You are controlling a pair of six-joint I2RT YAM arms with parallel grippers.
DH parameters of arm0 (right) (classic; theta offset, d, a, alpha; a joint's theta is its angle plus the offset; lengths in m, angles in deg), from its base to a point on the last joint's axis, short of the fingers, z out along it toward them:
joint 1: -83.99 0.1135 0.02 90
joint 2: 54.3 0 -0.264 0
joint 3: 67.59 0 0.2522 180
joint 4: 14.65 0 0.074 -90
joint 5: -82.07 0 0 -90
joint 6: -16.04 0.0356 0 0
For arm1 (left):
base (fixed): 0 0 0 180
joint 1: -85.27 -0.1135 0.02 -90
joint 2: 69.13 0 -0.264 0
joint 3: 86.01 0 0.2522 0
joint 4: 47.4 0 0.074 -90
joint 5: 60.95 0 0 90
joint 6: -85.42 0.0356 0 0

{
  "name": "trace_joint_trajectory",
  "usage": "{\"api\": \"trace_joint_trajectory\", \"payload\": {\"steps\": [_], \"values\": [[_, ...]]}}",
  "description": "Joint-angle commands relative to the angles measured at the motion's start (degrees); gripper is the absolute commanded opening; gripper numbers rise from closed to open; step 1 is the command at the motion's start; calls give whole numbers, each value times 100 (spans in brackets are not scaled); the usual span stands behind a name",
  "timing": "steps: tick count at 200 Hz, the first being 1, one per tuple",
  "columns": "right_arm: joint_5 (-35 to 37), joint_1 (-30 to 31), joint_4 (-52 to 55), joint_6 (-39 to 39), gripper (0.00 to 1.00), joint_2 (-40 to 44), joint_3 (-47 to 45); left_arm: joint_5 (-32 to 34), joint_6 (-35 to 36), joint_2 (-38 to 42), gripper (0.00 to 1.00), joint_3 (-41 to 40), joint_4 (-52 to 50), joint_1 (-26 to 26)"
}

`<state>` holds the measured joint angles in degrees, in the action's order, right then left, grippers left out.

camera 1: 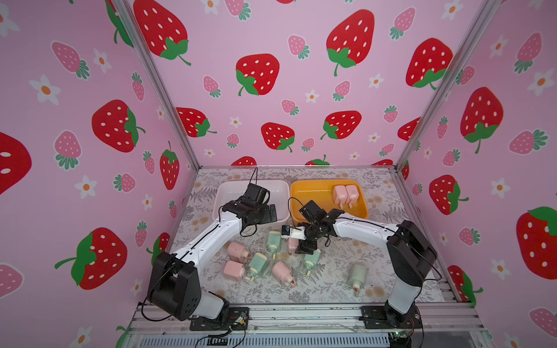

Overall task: Place the pencil sharpeners by color into the storage box
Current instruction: Pick up the pencil sharpener from the center of the board.

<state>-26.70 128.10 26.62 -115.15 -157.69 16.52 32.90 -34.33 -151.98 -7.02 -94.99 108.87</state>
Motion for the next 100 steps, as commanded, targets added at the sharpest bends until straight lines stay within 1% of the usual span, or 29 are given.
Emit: {"api": "trace_joint_trajectory", "payload": {"steps": [1, 34, 77, 82, 86, 100], "values": [[59, 40, 199, -161, 74, -64, 125, -60, -54, 86, 99, -101, 58, -60], [-90, 40, 362, -205, 66, -93, 205, -113, -74, 70, 99, -116, 103, -91], [-167, 41, 430, -255, 53, -65, 292, -165, -70, -1, 100, -90, 117, -113], [-181, 41, 438, -268, 53, -60, 323, -173, -73, -6, 100, -86, 116, -110], [-193, 39, 448, -275, 49, -50, 348, -182, -73, -24, 100, -77, 121, -123], [-216, 43, 496, -339, 46, -25, 428, -192, -78, -60, 100, -46, 113, -127]]}}
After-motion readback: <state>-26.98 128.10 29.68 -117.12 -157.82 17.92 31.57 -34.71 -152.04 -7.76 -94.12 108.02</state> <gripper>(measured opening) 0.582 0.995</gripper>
